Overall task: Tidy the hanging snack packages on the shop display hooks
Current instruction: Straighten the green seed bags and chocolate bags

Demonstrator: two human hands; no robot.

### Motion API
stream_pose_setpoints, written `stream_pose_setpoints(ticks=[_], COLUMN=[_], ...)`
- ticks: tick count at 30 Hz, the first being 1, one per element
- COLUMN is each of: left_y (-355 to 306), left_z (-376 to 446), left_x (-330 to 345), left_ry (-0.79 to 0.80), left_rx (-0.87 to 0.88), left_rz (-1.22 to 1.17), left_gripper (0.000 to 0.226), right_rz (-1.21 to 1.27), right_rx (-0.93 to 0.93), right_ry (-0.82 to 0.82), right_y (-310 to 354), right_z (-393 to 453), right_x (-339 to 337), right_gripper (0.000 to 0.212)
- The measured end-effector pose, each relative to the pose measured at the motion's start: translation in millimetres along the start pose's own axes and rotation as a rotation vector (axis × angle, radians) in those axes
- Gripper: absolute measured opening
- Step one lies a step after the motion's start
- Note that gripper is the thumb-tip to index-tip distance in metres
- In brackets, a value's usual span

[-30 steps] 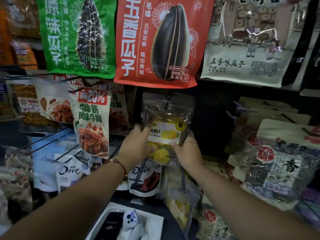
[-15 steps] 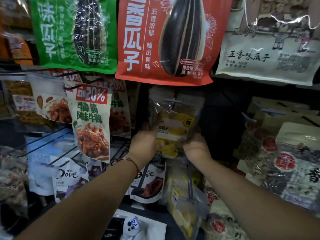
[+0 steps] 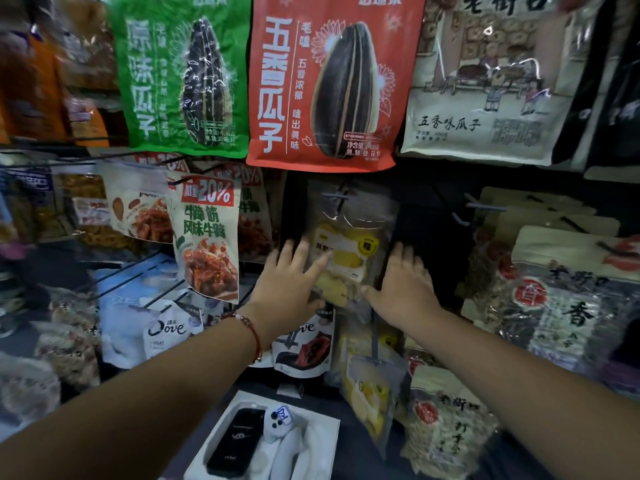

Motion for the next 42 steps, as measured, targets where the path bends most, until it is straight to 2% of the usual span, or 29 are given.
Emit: stream_pose_setpoints(ticks=[4,10,18,28,31,33,38,42], left_y=[-5.5,16.1,85.2,177.6,196.4,207.6,217.6,215.2], left_z=[-27.6,-53.1,-63.5,-53.7,-39.6,-27.4,7.6,32.6], left_x=[-29.1,-59.3,-63.5,-25.3,-15.4,-9.5,2.3,22.0], left_ry=[-0.043,-0.079,-0.031,0.115,0.095,0.065,0.046,0.040], left_rx=[0.160,0.156,0.057,-0.156,-0.196,-0.222,-0.267,-0.304], left_rz=[0.086,0.146,0.178,0.222,0.211,0.198,0.125,0.028], left_gripper=[0.088,0.089,0.090,0.097,0.096,0.097,0.104,0.114], right_rz=[-0.128,-0.140,0.010,0.098,0.131,0.220,0.613,0.613], right_rx=[-0.106,-0.165,-0.224,-0.380,-0.423,-0.406,-0.241,-0.069], right_ry=[0.087,0.148,0.260,0.338,0.290,0.180,-0.107,-0.228], right_y=[18.4,47.1,95.1,169.0,187.6,196.9,205.8,200.0], right_z=[-25.2,-51.8,-52.3,-11.7,6.9,20.1,47.3,73.1], right_x=[-16.5,-34.3,-41.2,-14.4,-4.2,2.9,18.9,30.0], right_gripper=[0.095,0.090,0.092,0.084,0.080,0.082,0.087,0.069])
Point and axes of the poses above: each hand's wrist, its own z-axis towards the middle knuckle, its own x-axis out of the palm, y = z × x, the point moved 5 cm from there along z, towards the middle knuckle, and after that the axes turned 15 degrees about -x, right-handed, at the moved point
